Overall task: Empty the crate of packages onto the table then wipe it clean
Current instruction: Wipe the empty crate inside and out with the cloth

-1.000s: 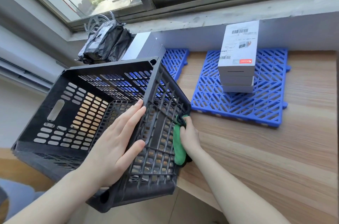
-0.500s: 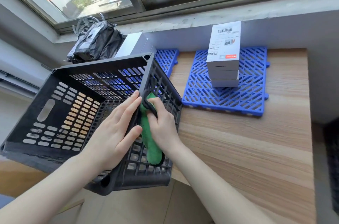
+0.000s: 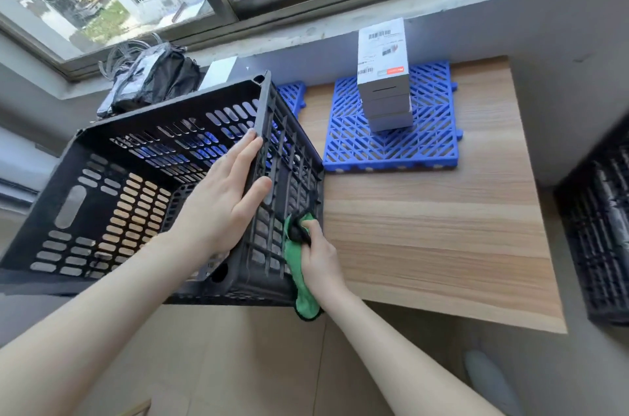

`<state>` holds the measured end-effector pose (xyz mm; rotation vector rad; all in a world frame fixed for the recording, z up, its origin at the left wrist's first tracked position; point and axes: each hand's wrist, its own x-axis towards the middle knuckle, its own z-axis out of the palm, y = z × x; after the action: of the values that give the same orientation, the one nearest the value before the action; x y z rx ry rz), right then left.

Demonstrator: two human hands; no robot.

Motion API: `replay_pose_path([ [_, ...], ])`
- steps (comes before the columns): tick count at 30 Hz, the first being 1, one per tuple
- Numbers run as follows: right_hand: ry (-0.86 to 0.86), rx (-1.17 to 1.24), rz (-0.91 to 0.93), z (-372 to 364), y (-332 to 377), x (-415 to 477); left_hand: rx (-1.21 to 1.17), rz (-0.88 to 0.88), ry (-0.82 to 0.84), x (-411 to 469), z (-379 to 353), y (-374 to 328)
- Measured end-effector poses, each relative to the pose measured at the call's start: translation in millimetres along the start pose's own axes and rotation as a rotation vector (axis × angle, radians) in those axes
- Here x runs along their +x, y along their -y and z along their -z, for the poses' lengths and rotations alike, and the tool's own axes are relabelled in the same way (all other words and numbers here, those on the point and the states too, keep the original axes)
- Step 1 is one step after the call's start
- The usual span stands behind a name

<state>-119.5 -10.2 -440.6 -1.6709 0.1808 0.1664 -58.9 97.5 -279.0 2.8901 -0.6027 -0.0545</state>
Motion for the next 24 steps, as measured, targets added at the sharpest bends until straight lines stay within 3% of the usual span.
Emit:
replay_pose_path([
  [3,-0.01,0.052,-0.039,-1,2,-19,0.012,0.018,-0.012,-1,0,-2],
  [9,-0.159,0.282,0.268,-8,70,-57,0.031,0.02,-0.024,-1,0,-2],
  [14,-0.218,0.271,0.386,-23,64,-81,0.047,0.036,-0.021,-1,2,-3],
  [21,-0.113,0.019,0.055,-18,-18,-64,0.098,0.053,-0.016,-3,4,-7],
  [24,-0.086,0.011,0.014,-13,-18,-62,0.19,0.053,-0.009,-3,7,-10],
])
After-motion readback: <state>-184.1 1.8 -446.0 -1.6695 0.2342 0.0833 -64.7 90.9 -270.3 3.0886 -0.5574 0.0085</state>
